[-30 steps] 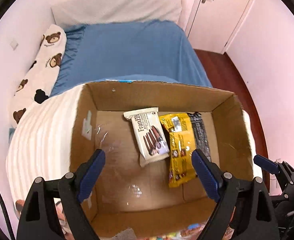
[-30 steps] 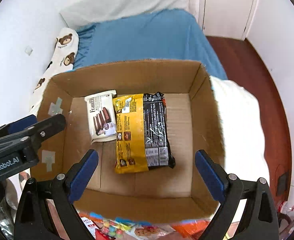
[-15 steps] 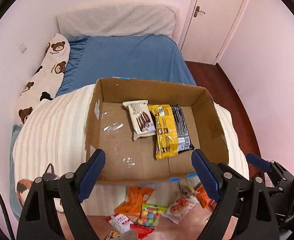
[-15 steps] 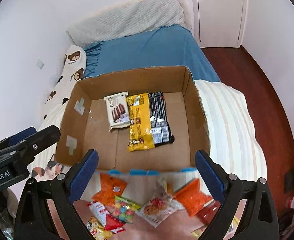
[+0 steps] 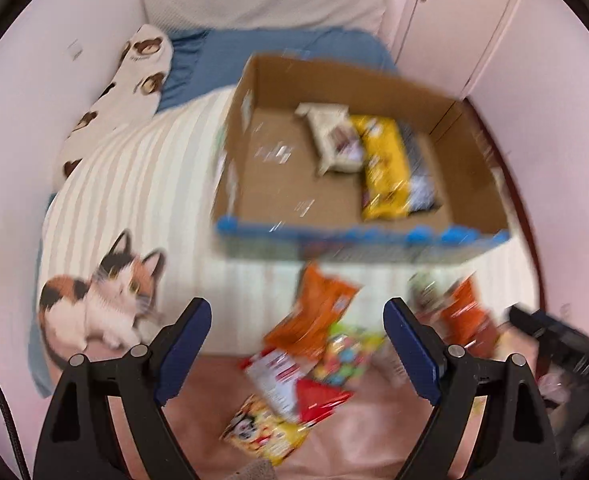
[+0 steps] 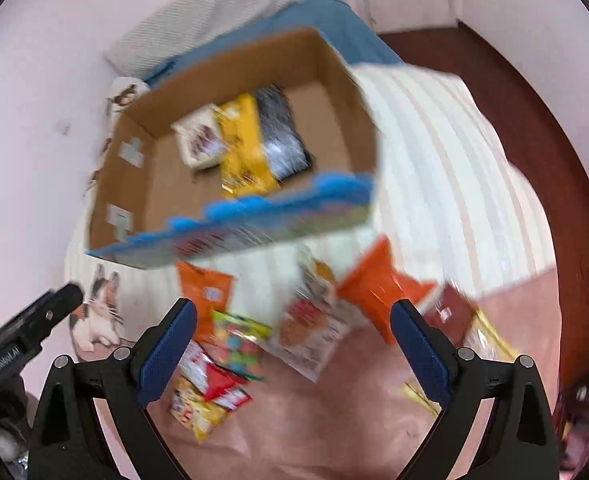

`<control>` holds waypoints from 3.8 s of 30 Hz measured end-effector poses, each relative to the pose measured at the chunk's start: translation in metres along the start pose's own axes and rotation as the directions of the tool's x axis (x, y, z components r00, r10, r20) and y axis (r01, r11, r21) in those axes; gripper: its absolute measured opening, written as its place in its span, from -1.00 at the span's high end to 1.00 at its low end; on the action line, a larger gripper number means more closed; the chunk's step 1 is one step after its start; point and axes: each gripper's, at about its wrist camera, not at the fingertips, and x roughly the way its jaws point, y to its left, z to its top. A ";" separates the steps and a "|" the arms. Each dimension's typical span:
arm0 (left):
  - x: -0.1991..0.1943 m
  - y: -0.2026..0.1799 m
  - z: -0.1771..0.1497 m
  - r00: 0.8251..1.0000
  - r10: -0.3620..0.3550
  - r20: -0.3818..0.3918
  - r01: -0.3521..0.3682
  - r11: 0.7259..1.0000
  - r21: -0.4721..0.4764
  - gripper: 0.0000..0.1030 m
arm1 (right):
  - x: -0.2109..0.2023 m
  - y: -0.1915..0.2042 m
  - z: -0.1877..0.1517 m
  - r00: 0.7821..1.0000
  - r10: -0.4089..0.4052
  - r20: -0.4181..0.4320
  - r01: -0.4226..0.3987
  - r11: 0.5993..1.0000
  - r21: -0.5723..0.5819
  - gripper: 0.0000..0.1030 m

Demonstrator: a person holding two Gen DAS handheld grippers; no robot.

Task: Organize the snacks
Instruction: 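Grasp an orange snack bag with the left tool while the right tool grasps another orange bag, then carry both orange bags into the box and open both tools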

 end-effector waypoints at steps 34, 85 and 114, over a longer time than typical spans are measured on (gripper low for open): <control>0.168 -0.026 -0.036 0.967 0.091 -0.239 -0.066 0.992 0.109 -0.12 | 0.122 -0.118 -0.032 0.929 -0.021 -0.369 0.075 0.988 0.132 -0.48; 0.143 0.022 -0.065 0.956 0.036 -0.291 -0.029 0.999 0.028 -0.09 | 0.148 -0.061 -0.040 0.936 -0.155 -0.316 0.149 0.988 -0.044 -0.14; 0.017 0.002 0.138 0.981 -0.176 -0.077 0.175 0.984 -0.024 -0.10 | 0.016 0.027 0.154 0.998 0.037 -0.050 -0.041 0.996 -0.080 -0.13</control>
